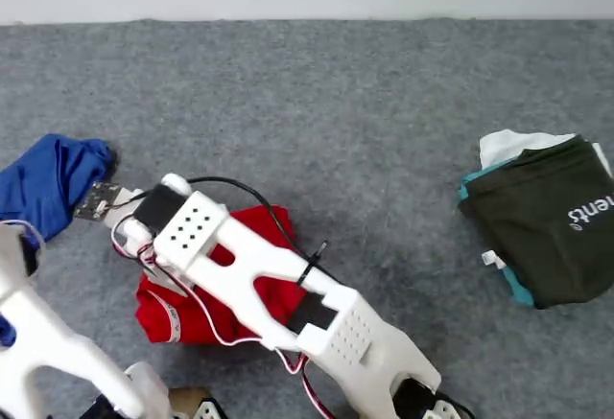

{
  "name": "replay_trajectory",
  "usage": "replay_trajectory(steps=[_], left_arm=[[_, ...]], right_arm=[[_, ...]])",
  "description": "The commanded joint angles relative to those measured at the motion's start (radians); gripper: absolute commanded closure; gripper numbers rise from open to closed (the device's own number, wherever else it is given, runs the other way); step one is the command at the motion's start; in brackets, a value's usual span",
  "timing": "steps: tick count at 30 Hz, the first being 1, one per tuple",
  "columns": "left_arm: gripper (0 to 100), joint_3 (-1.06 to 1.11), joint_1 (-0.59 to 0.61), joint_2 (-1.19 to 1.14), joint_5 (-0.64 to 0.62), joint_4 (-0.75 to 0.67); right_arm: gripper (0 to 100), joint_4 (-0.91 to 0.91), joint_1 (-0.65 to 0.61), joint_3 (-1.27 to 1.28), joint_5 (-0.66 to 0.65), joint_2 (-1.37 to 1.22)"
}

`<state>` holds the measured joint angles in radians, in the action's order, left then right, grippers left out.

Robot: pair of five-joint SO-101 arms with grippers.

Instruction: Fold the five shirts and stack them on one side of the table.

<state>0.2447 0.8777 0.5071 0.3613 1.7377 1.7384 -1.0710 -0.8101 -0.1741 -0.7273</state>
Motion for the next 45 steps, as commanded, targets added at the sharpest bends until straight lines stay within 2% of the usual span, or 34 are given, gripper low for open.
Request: replay_trajectory(steps=[1, 6, 14, 16, 21, 25, 32, 35, 40, 45], left_arm=[[96, -0.113, 0.074, 0.008, -0.009, 0.017], [96, -0.156, 0.152, 0.008, -0.009, 0.017], [96, -0.154, 0.149, 0.008, -0.072, 0.018], [96, -0.154, 0.149, 0.008, -0.072, 0.018], [96, -0.153, 0.149, 0.006, -0.074, 0.018], [96, -0.153, 0.149, 0.006, -0.074, 0.018], [96, -0.153, 0.149, 0.006, -0.074, 0.018], [96, -0.153, 0.149, 0.006, -0.074, 0.018], [96, -0.151, 0.149, 0.006, -0.074, 0.018], [96, -0.125, 0.149, 0.006, -0.074, 0.018]], right_arm=[[98.8, 0.016, -0.028, -0.081, 0.012, -0.015], [98.8, 0.013, -0.051, -0.127, 0.009, -0.062], [98.3, 0.018, -0.051, -0.221, 0.003, -0.125], [94.6, 0.045, -0.053, -0.244, 0.002, -0.134], [77.5, 0.058, -0.053, -0.267, 0.008, -0.09], [77.0, 0.058, -0.039, -0.262, 0.003, 0.015], [77.2, 0.058, 0.122, -0.094, 0.0, 0.165], [77.2, 0.058, 0.185, 0.031, -0.048, 0.209], [77.2, 0.053, 0.183, 0.267, -0.081, 0.248], [77.2, 0.048, 0.17, 0.373, -0.08, 0.248]])
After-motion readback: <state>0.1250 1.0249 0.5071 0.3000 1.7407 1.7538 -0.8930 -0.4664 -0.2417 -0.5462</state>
